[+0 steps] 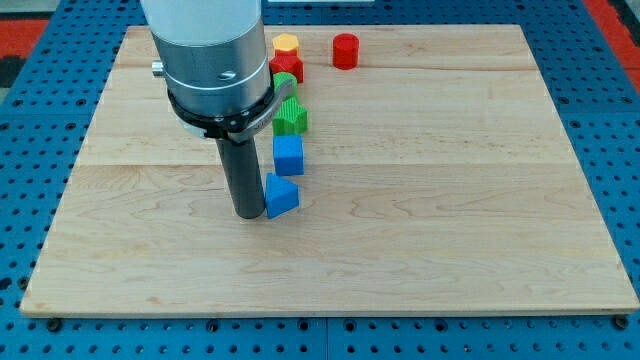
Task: Place the cube at the top left corner of the board
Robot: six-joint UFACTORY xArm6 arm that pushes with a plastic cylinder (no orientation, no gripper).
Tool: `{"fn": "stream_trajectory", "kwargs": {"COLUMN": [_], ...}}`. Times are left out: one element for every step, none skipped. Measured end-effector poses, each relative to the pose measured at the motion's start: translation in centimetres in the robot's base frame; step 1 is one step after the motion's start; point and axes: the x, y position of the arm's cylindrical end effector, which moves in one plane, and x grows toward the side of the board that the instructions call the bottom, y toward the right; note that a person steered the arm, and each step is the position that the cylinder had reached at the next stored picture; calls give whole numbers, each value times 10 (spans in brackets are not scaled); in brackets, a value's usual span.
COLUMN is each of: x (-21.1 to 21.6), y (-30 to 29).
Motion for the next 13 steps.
{"fn": "stream_trajectory", "kwargs": {"x": [0,-1,1,67,58,-4,-25,-57,-80,-110,-101,-120,-150], "y": [0,0,-3,56,140,126,69,65,30,-19,-76,-84,-83]}}
